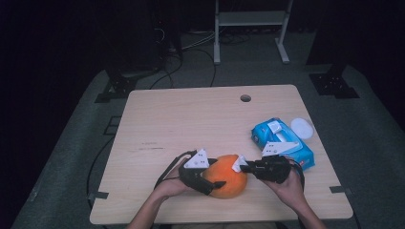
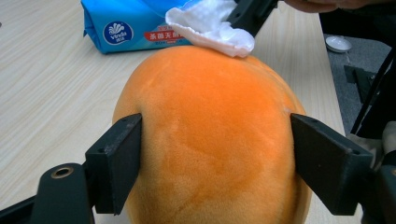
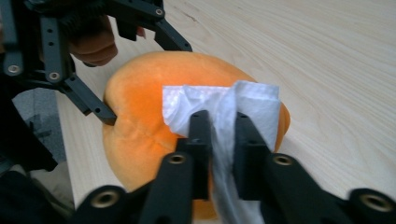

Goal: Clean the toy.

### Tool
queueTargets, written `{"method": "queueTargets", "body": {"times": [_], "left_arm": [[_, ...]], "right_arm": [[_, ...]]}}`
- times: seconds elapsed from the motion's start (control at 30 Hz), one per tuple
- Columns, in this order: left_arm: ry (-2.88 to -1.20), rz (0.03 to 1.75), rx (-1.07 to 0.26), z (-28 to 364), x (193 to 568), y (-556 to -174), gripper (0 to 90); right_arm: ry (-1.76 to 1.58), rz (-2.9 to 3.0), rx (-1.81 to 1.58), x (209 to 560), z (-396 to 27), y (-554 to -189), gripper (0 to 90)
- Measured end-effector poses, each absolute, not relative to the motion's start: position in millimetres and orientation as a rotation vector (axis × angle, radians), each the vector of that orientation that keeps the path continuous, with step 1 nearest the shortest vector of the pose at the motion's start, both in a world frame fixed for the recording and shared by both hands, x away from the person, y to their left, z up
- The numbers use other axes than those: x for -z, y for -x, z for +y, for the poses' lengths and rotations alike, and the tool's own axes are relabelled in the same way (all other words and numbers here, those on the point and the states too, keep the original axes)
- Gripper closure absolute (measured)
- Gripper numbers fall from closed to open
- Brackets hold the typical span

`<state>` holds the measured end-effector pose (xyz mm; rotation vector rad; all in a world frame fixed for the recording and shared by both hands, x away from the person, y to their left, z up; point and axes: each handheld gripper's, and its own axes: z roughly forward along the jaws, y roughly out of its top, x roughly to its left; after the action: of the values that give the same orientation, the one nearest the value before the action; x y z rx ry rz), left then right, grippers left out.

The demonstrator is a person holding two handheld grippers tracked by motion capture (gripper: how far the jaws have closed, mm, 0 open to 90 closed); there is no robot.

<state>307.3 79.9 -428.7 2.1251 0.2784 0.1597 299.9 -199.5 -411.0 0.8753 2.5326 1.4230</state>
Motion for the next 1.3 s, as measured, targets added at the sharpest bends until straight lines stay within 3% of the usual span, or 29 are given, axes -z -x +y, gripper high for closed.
{"method": "queueTargets", "body": {"times": [0.07,0.4,0.5,0.57,0.63,0.7,0.8,1.0,1.17,1.3], "left_arm": [[-2.131,0.266,-0.168,78.9,428.0,-307.5,20.3],[-2.142,0.201,-0.194,70.2,427.4,-302.3,21.5],[-2.144,0.198,-0.199,67.3,427.9,-301.4,21.5],[-2.141,0.204,-0.199,67.2,428.3,-301.8,20.9],[-2.141,0.221,-0.199,68.1,427.8,-303.4,19.7],[-2.141,0.258,-0.201,72.3,424.6,-306.8,11.7],[-2.139,0.285,-0.185,78.3,423.1,-308.9,9.2],[-2.170,0.378,-0.034,90.9,435.2,-317.6,8.3],[-2.134,0.341,-0.088,87.3,429.6,-315.0,28.4],[-2.141,0.320,-0.134,80.7,423.8,-312.7,30.3]], "right_arm": [[-0.852,2.539,-1.458,407.5,-200.8,-299.1,68.5],[-0.894,2.555,-1.464,412.6,-193.9,-304.4,61.2],[-0.924,2.556,-1.449,416.4,-191.3,-305.6,64.6],[-0.925,2.537,-1.419,420.9,-187.8,-304.6,76.5],[-0.920,2.538,-1.402,420.8,-187.0,-304.3,78.5],[-0.933,2.530,-1.397,421.9,-186.1,-304.3,80.6],[-0.933,2.527,-1.386,421.9,-186.0,-303.7,81.1],[-0.955,2.514,-1.394,421.5,-190.8,-304.7,81.3],[-0.925,2.493,-1.464,408.0,-190.8,-297.8,81.7],[-0.843,2.498,-1.528,396.8,-185.2,-288.7,81.6]]}}
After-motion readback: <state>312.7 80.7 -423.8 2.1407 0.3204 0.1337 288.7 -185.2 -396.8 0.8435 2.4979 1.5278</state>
